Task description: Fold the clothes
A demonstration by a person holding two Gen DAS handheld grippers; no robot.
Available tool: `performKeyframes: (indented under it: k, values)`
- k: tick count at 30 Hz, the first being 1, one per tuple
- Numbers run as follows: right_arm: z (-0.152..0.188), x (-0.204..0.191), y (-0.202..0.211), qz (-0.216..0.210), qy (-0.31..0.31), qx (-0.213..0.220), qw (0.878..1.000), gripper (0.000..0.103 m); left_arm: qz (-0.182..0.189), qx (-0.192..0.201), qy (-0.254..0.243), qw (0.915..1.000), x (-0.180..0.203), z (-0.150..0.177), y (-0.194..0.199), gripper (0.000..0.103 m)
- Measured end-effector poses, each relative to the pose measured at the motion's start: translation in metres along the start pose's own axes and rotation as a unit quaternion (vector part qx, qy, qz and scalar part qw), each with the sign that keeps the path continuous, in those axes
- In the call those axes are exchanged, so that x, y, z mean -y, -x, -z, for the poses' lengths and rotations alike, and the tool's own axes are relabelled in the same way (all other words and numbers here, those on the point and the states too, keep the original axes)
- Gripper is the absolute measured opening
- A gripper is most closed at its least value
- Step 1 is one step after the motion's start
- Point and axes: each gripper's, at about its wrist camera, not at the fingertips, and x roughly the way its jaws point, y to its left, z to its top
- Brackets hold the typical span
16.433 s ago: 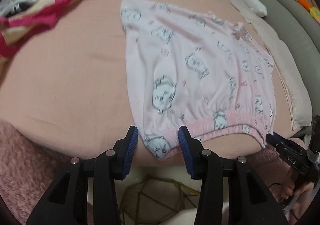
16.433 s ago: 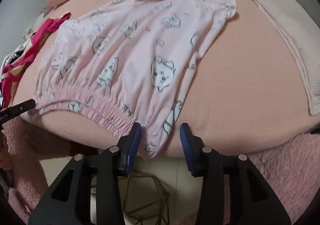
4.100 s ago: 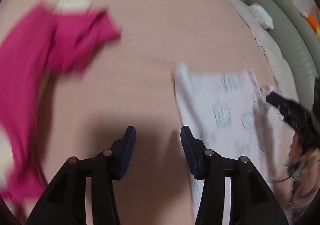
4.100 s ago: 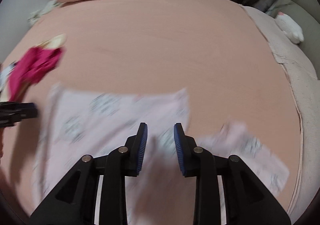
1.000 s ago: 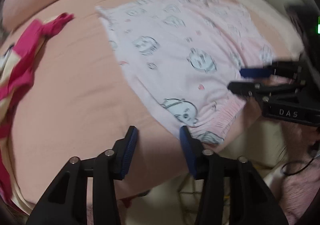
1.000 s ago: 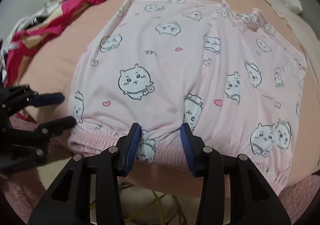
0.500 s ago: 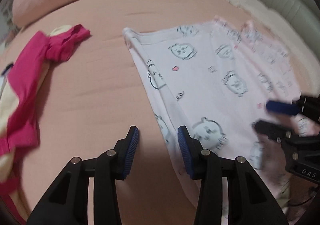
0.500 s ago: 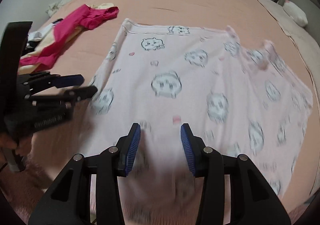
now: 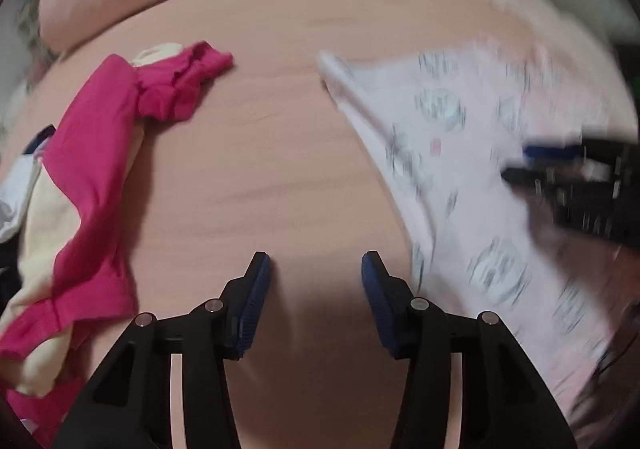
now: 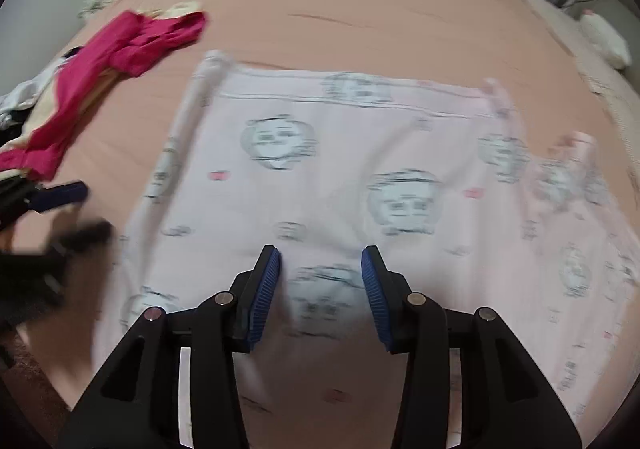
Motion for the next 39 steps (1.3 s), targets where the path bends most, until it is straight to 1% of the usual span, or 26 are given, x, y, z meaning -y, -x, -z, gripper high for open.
performKeyframes:
  k: [2, 3, 4, 6, 8, 10, 13, 15, 17, 18, 19, 20, 22, 24, 25, 27, 29, 30, 31, 32, 33, 34, 35, 37, 38, 39]
  values:
    - [0.003, 0.020, 0.008, -0.021, -0.038, 0.011, 0.999, 0.043, 0.040, 0.015, 0.023, 0.9988, -0.003, -0.012, -0.001, 0.049]
    - [0.003, 0.032, 0.011, -0.018, -0.057, 0.016, 0.998, 0.043, 0.062, 0.016, 0.035, 0.9973, -0.004, -0.017, -0.004, 0.049]
    - [0.001, 0.046, 0.014, -0.005, -0.075, 0.020, 0.997, 0.043, 0.076, 0.014, 0.043, 0.9961, -0.004, -0.021, -0.009, 0.049]
    - [0.000, 0.074, 0.019, 0.018, -0.105, 0.025, 0.994, 0.043, 0.089, 0.006, 0.053, 0.9946, -0.004, -0.025, -0.019, 0.049]
    - [0.003, 0.100, 0.019, 0.018, -0.128, 0.018, 0.991, 0.043, 0.098, -0.001, 0.062, 0.9933, -0.004, -0.029, -0.029, 0.049]
    - [0.003, 0.115, 0.016, 0.004, -0.131, 0.006, 0.991, 0.044, 0.093, -0.006, 0.064, 0.9936, -0.005, -0.031, -0.038, 0.049]
    - [-0.002, 0.120, 0.006, -0.014, -0.113, -0.012, 0.993, 0.045, 0.085, 0.001, 0.062, 0.9945, -0.006, -0.034, -0.041, 0.049]
    - [-0.005, 0.119, -0.001, 0.001, -0.106, -0.016, 0.994, 0.045, 0.084, 0.003, 0.063, 0.9945, -0.009, -0.036, -0.038, 0.049]
    - [-0.009, 0.114, -0.008, 0.017, -0.085, -0.018, 0.996, 0.045, 0.065, 0.012, 0.068, 0.9955, -0.015, -0.039, -0.035, 0.049]
    - [-0.010, 0.109, -0.011, 0.034, -0.067, -0.017, 0.997, 0.045, 0.062, 0.013, 0.074, 0.9952, -0.018, -0.040, -0.034, 0.049]
    - [-0.011, 0.102, -0.013, 0.061, -0.040, -0.016, 0.997, 0.045, 0.064, 0.012, 0.082, 0.9945, -0.022, -0.040, -0.034, 0.049]
    - [-0.011, 0.101, -0.014, 0.078, -0.034, -0.017, 0.996, 0.045, 0.068, 0.010, 0.089, 0.9937, -0.025, -0.040, -0.034, 0.049]
    - [-0.009, 0.106, -0.014, 0.093, -0.051, -0.020, 0.994, 0.045, 0.067, 0.013, 0.091, 0.9935, -0.025, -0.040, -0.034, 0.049]
    - [-0.008, 0.113, -0.012, 0.110, -0.074, -0.019, 0.991, 0.045, 0.064, 0.033, 0.087, 0.9936, -0.021, -0.039, -0.036, 0.049]
    - [-0.008, 0.115, -0.012, 0.116, -0.075, -0.018, 0.990, 0.045, 0.064, 0.036, 0.081, 0.9940, -0.018, -0.038, -0.039, 0.049]
    - [-0.008, 0.114, -0.009, 0.121, -0.076, -0.014, 0.990, 0.046, 0.046, 0.038, 0.052, 0.9969, -0.005, -0.036, -0.044, 0.050]
    - [-0.015, 0.104, -0.005, 0.123, -0.067, -0.005, 0.990, 0.045, 0.038, 0.036, 0.021, 0.9984, 0.006, -0.037, -0.046, 0.048]
    - [-0.020, 0.095, -0.001, 0.111, -0.059, 0.003, 0.992, 0.045, 0.043, 0.034, 0.017, 0.9984, 0.008, -0.038, -0.046, 0.038]
    - [-0.024, 0.085, 0.002, 0.092, -0.051, 0.010, 0.994, 0.045, 0.047, 0.032, 0.013, 0.9983, 0.010, -0.038, -0.046, 0.034]
    - [-0.028, 0.074, 0.003, 0.067, -0.043, 0.010, 0.997, 0.045, 0.051, 0.032, 0.009, 0.9981, 0.012, -0.039, -0.046, 0.028]
    - [-0.032, 0.063, 0.001, 0.039, -0.035, 0.004, 0.999, 0.045, 0.054, 0.037, 0.007, 0.9978, 0.013, -0.040, -0.045, 0.020]
    - [-0.036, 0.049, -0.003, 0.003, -0.028, -0.008, 1.000, 0.045, 0.059, 0.041, 0.006, 0.9974, 0.014, -0.040, -0.045, 0.017]
    - [-0.039, 0.038, -0.008, -0.023, -0.023, -0.017, 0.999, 0.044, 0.064, 0.042, 0.007, 0.9970, 0.015, -0.040, -0.046, 0.012]
    - [-0.044, 0.021, -0.016, -0.053, -0.016, -0.023, 0.998, 0.044, 0.074, 0.044, 0.009, 0.9963, 0.015, -0.040, -0.047, 0.008]
    - [-0.044, 0.014, -0.019, -0.054, -0.008, -0.026, 0.998, 0.044, 0.074, 0.045, 0.011, 0.9962, 0.016, -0.040, -0.047, 0.003]
    - [-0.041, 0.008, -0.022, -0.045, 0.004, -0.028, 0.999, 0.044, 0.071, 0.042, 0.010, 0.9966, 0.016, -0.040, -0.048, 0.003]
